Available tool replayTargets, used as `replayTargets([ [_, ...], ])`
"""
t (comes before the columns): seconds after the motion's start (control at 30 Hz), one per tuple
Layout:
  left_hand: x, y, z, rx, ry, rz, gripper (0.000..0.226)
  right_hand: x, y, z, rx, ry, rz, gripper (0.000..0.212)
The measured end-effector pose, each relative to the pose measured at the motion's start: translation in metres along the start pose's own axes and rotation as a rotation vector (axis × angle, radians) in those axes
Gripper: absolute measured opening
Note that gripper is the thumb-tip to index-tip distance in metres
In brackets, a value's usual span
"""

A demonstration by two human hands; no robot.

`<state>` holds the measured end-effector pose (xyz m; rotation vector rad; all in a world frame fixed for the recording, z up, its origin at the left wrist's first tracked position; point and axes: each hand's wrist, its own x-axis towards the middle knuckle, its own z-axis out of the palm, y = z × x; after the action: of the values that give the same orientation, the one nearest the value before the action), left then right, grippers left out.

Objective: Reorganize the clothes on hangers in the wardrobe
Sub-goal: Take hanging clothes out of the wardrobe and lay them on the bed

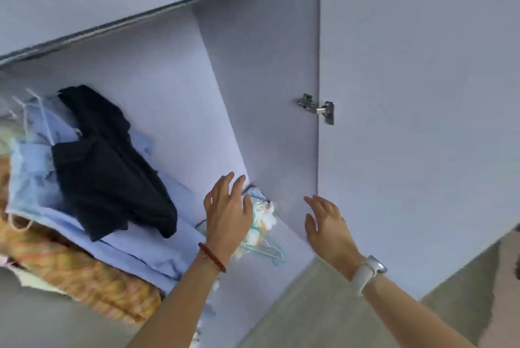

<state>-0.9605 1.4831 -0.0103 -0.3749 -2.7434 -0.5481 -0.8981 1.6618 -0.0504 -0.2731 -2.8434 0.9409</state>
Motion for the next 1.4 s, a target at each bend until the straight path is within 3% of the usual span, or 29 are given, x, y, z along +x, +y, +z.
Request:
replayTargets([
  [0.37, 0.035, -0.092, -0.145, 0.316, 0.459, -0.286, 0.033, 0.108, -0.169, 0.046, 0.244, -0.274, -0.532, 0.034],
  [0.57, 0.015, -0.180, -0.193, 0.408, 0.453, -0.497, 0.037, 0.110, -0.280, 0.079, 0.410, -0.535, -0.633, 0.031],
  [0.8, 0.014, -0.238, -0.184, 0.452, 0.162, -0.533, 0.051, 0.110, -0.374, 0.103, 0.410, -0.444, -0.572, 0.039],
  [1.0, 0.010, -0.239, -0.175, 0.551, 0.285, -0.407, 0.049, 0.115, -0.384, 0.121, 0.308, -0.398, -0.533, 0.041],
  [1.13, 0.010, -0.241, -0.172, 0.545, 0.298, -0.393, 0.048, 0.123, -0.381, 0.125, 0.271, -0.262, -0.536, 0.049],
  [1.4, 0.012, -0.245, -0.167, 0.468, 0.313, -0.405, 0.042, 0.144, -0.373, 0.117, 0.156, 0.034, -0.531, 0.037],
])
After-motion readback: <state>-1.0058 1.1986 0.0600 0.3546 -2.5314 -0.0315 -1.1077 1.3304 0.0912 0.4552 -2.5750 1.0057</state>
